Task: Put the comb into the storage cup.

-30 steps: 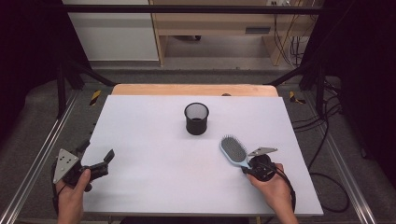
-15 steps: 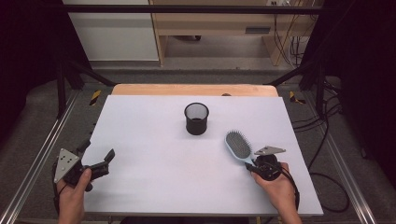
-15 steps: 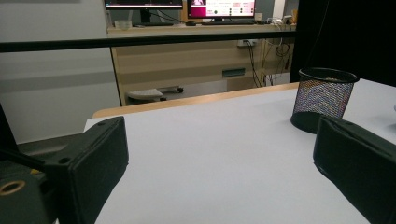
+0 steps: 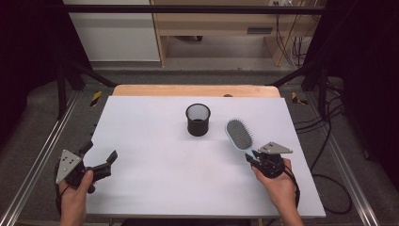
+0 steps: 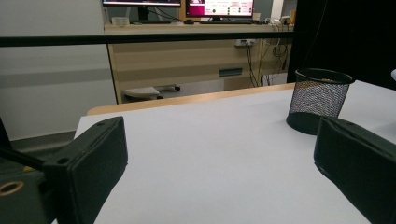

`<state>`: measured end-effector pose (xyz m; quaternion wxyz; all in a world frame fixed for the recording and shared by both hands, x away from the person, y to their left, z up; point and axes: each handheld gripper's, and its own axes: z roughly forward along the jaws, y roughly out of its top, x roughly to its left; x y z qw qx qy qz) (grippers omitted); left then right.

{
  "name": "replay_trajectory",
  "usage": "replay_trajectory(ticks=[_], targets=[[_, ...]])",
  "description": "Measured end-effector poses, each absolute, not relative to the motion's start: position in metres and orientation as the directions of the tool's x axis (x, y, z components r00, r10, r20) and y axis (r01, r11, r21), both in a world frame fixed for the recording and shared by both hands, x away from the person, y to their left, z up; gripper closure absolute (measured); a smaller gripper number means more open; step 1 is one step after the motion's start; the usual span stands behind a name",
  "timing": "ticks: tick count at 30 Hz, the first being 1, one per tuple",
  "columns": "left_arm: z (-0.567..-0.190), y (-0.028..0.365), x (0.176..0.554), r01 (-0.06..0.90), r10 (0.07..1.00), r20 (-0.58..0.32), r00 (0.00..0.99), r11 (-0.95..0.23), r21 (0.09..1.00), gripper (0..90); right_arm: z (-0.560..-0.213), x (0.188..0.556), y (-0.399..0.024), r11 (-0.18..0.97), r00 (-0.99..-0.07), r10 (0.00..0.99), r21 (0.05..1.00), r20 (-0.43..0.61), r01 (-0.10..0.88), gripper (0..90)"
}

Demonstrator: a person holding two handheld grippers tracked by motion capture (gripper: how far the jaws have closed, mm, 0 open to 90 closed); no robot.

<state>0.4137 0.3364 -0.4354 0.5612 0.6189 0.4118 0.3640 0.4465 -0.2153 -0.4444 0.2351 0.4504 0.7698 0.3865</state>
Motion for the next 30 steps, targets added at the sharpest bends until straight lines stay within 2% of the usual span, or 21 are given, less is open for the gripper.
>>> replay_trajectory(ticks=[9,21,30], targets=[[-0.423,0.309,0.422,0.101,0.887,-0.005,0.462,-0.046,0.994,2.5,-0.428,0.449,-0.200,0.305,-0.506,0.860,0.854,-0.058,0.421,69.3],[-0.382,0.252,0.444,0.055,0.821,0.001,0.571,-0.040,0.998,2.5,-0.398,0.466,-0.175,0.224,-0.517,0.855,0.924,-0.034,0.310,69.3],[-0.360,0.220,0.455,0.046,0.777,-0.014,0.630,-0.020,0.999,2.5,-0.389,0.474,-0.145,0.189,-0.544,0.839,0.950,-0.026,0.246,69.4]])
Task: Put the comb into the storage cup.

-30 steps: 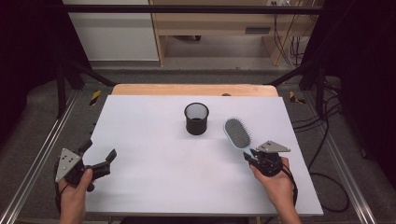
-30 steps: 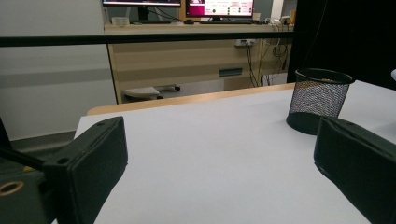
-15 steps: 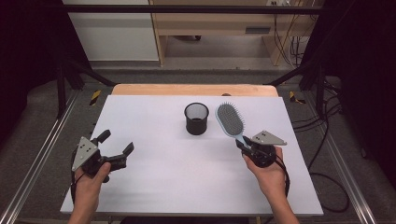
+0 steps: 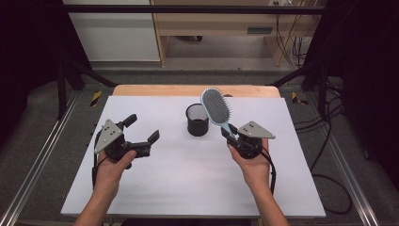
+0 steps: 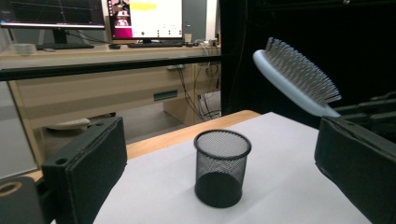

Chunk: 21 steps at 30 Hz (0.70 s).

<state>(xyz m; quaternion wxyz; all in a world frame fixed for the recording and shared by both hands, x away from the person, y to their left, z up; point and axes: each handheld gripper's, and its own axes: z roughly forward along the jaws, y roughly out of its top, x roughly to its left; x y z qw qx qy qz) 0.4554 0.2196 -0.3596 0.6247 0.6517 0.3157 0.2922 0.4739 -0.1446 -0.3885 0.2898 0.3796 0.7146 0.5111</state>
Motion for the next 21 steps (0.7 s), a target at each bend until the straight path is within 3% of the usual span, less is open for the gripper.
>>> replay_trajectory(ticks=[17,21], targets=[[-0.355,0.149,0.478,0.152,0.670,-0.149,0.727,0.055,0.987,3.6,-0.397,0.460,-0.111,0.167,-0.627,0.778,0.975,-0.040,0.145,69.3],[-0.353,0.135,0.482,0.162,0.658,-0.145,0.739,0.036,0.986,4.0,-0.398,0.457,-0.106,0.169,-0.648,0.760,0.978,-0.049,0.124,69.3]])
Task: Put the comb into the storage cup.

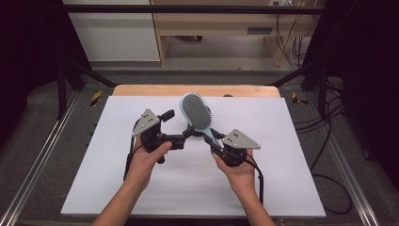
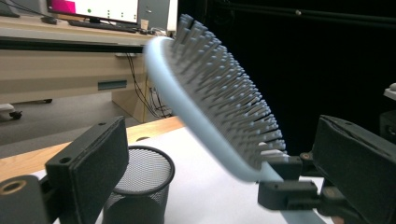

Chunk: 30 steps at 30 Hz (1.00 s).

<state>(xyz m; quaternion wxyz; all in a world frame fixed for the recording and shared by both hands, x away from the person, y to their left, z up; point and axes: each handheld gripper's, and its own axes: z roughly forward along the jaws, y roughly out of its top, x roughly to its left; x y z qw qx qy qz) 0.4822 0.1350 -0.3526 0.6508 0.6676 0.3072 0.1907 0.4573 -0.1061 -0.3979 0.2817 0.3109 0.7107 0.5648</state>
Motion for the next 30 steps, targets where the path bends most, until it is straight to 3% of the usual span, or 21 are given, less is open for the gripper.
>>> replay_trajectory(ticks=[15,30], targets=[[-0.353,0.128,0.495,0.258,0.606,-0.285,0.743,0.134,0.957,17.0,-0.397,0.450,-0.093,0.145,-0.667,0.744,0.985,-0.042,0.099,69.4],[-0.356,0.126,0.496,0.302,0.617,-0.329,0.714,0.153,0.941,38.1,-0.404,0.453,-0.087,0.145,-0.679,0.734,0.980,-0.012,0.139,69.3]])
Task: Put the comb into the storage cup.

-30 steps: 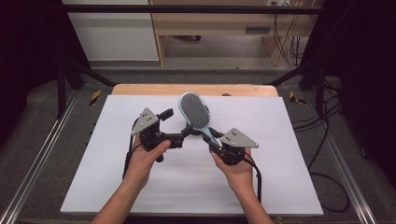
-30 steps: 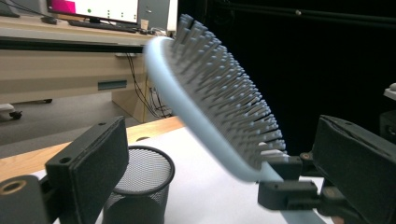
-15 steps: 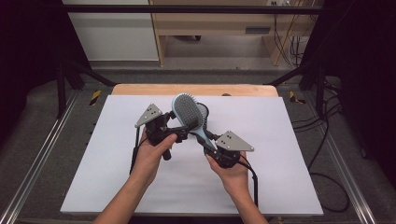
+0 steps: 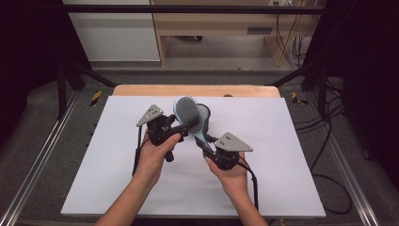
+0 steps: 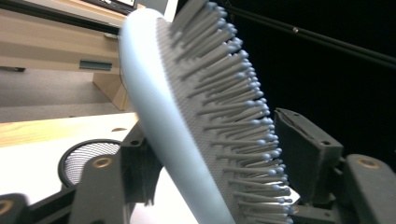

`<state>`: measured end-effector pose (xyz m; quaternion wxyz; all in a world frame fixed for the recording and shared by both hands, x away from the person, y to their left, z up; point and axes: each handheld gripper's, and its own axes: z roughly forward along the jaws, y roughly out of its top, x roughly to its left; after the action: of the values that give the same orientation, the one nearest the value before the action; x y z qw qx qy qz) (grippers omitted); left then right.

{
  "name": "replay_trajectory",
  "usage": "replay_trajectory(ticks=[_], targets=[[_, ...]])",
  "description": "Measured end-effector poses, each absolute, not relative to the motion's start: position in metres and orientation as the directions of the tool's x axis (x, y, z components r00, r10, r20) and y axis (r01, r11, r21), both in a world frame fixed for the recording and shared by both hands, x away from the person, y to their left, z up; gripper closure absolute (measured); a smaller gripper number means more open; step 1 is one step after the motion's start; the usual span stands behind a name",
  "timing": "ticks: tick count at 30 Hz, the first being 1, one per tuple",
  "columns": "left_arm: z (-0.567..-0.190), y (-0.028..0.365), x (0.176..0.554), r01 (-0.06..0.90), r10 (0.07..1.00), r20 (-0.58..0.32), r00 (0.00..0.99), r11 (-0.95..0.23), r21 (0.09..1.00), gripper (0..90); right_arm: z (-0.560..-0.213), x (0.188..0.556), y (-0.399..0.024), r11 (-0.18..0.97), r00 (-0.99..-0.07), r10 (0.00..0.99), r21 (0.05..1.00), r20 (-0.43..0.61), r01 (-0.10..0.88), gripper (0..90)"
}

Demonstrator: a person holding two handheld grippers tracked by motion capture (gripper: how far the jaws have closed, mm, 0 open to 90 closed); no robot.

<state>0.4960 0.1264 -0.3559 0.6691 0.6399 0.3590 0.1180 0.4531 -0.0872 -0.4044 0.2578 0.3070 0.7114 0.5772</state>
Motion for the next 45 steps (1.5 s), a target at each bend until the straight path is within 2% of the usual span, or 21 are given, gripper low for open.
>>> replay_trajectory(ticks=[9,21,22,27,32,37,45], targets=[[-0.355,0.124,0.493,0.324,0.620,-0.346,0.704,0.154,0.934,48.1,-0.409,0.455,-0.084,0.160,-0.674,0.739,0.972,0.000,0.175,69.3],[-0.356,0.117,0.491,0.313,0.617,-0.325,0.717,0.132,0.941,52.4,-0.412,0.459,-0.084,0.173,-0.666,0.745,0.960,0.017,0.218,68.7],[-0.356,0.116,0.491,0.298,0.626,-0.301,0.719,0.115,0.948,52.7,-0.412,0.460,-0.084,0.175,-0.670,0.742,0.958,0.023,0.227,66.7],[-0.356,0.117,0.492,0.275,0.645,-0.279,0.712,0.109,0.955,52.9,-0.413,0.460,-0.084,0.185,-0.669,0.742,0.946,0.044,0.268,39.6],[-0.351,0.120,0.494,0.252,0.656,-0.272,0.705,0.127,0.959,52.9,-0.417,0.462,-0.095,0.213,-0.669,0.742,0.931,0.042,0.295,23.5],[-0.341,0.121,0.491,0.205,0.672,-0.228,0.704,0.115,0.972,52.8,-0.426,0.463,-0.115,0.228,-0.620,0.784,0.915,0.030,0.332,14.8],[-0.324,0.120,0.492,0.164,0.691,-0.198,0.695,0.116,0.980,52.7,-0.433,0.456,-0.150,0.232,-0.584,0.811,0.891,0.045,0.390,9.3]])
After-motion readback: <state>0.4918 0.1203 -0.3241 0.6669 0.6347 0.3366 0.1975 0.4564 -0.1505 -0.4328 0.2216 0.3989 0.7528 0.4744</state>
